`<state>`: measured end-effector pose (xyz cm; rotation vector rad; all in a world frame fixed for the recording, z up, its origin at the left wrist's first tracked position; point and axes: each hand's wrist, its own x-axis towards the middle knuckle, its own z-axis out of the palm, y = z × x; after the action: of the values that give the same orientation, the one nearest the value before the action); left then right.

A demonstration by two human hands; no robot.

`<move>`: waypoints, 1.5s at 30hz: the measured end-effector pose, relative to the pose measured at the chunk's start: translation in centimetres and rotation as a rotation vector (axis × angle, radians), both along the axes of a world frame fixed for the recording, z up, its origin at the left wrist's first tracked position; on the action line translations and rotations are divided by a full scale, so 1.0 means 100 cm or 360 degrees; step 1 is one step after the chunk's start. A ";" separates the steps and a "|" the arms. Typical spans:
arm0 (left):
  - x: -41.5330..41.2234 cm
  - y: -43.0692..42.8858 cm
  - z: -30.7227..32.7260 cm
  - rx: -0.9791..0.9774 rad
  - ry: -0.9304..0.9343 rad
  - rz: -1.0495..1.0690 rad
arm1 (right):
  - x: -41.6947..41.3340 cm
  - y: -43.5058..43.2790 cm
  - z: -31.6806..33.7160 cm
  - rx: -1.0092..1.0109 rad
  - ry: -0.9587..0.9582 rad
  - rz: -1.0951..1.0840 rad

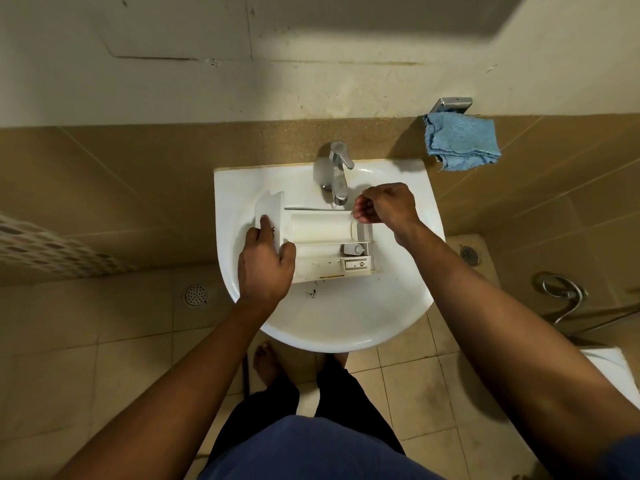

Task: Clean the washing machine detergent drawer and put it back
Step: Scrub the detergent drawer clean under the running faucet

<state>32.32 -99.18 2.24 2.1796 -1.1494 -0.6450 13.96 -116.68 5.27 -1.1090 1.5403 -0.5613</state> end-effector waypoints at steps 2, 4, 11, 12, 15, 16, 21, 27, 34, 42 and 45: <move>0.000 -0.003 0.003 0.0025 -0.0016 -0.0007 | 0.008 -0.006 -0.005 0.0128 -0.0127 -0.0117; 0.000 -0.005 0.005 0.0045 -0.0028 0.0006 | 0.018 -0.013 -0.011 0.0229 -0.0258 -0.0228; 0.005 -0.004 0.007 0.0081 -0.0036 0.0020 | 0.057 -0.027 -0.016 0.0668 -0.0928 -0.0295; 0.005 -0.005 0.006 0.0078 -0.0032 0.0020 | 0.062 -0.029 -0.015 0.0704 -0.0929 -0.0295; 0.007 -0.007 0.005 0.0082 -0.0031 -0.0002 | 0.064 -0.030 -0.018 0.0726 -0.0764 -0.0204; 0.007 -0.007 0.005 0.0080 -0.0041 -0.0035 | 0.060 -0.030 -0.019 0.0741 -0.0676 -0.0146; 0.002 -0.005 0.000 0.0086 -0.0039 -0.0172 | 0.032 -0.030 -0.015 0.0862 -0.0224 0.0163; 0.003 -0.006 -0.008 0.0056 0.0000 -0.0201 | 0.025 -0.036 -0.014 0.0793 -0.0677 -0.0094; 0.006 -0.008 -0.015 0.0020 0.0032 -0.0239 | 0.049 -0.019 -0.007 0.0670 -0.0142 0.0132; 0.010 -0.007 -0.015 -0.0026 0.0096 -0.0236 | 0.016 0.050 0.017 0.0479 -0.0094 0.0332; 0.010 -0.009 -0.015 -0.0035 0.0070 -0.0234 | 0.035 0.098 0.007 0.0419 -0.0266 0.0501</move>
<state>33.31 -100.03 0.71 2.0661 -1.2959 -0.7357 17.51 -106.88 5.99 -1.0455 1.2238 -0.2224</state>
